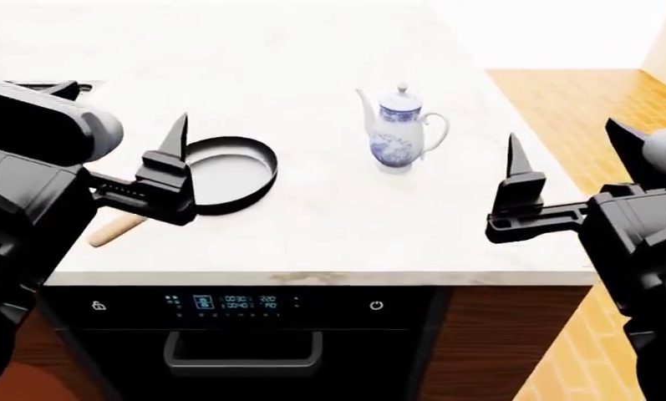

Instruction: Pick the teapot and pot and place them in the sink. Then turn on the water.

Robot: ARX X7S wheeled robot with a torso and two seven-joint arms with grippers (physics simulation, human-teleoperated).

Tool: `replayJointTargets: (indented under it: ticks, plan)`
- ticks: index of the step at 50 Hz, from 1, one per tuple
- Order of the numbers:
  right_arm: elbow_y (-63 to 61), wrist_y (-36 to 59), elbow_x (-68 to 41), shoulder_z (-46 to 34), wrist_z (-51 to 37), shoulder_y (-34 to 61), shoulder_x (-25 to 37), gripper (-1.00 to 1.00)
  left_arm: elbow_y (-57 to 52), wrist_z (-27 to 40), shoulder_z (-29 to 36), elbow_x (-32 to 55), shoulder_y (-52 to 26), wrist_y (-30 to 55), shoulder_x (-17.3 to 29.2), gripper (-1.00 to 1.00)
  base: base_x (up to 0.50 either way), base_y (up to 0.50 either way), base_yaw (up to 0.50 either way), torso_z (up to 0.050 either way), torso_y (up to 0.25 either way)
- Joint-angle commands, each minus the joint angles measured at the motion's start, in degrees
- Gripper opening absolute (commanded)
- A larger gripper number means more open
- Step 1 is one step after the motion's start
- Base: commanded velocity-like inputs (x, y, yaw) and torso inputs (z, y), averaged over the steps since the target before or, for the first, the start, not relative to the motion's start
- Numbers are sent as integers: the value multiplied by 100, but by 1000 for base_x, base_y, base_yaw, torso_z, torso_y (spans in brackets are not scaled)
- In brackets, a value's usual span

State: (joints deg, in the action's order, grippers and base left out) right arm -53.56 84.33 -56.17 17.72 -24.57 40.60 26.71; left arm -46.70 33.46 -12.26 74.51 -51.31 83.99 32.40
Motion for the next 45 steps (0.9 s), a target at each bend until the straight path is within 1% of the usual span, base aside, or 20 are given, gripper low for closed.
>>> replayJointTargets:
  ticks: [1,6,17,31,35,37,38,42,45]
  plan:
    - [-31,438,-851,267,-502,516,192,100,68,435,68,635,-582,234,330,100,500,0,0,0,0]
    - [28,399,-1089,270,-698,561,253,100,99,555,104,793,-642,178,410,100,500,0,0,0,0]
    - [123,262,-1417,199,-999,614,377,100,118,606,200,855,-636,23,540,100,500,0,0,0,0]
    - [177,22,-1572,108,-1054,475,506,100,81,599,323,829,-527,-136,648,100,500,0,0,0,1]
    - [331,-54,-1905,261,-980,500,510,100,79,624,329,850,-482,-185,683,100,256,0,0,0,3]
    - [520,-151,-1984,318,-714,506,581,100,75,619,341,840,-454,-212,693,100,0,0,0,0,0]
    - [541,-251,-1845,237,-423,464,678,100,73,619,348,839,-444,-225,696,100,0,0,0,0,0]
    - [624,-1038,-872,-188,974,50,1124,100,67,577,374,788,-391,-285,709,100,0,0,0,0,0]
    - [800,-1670,-266,-454,1827,-262,1397,100,56,554,388,752,-340,-328,720,100,0,0,0,0,0]
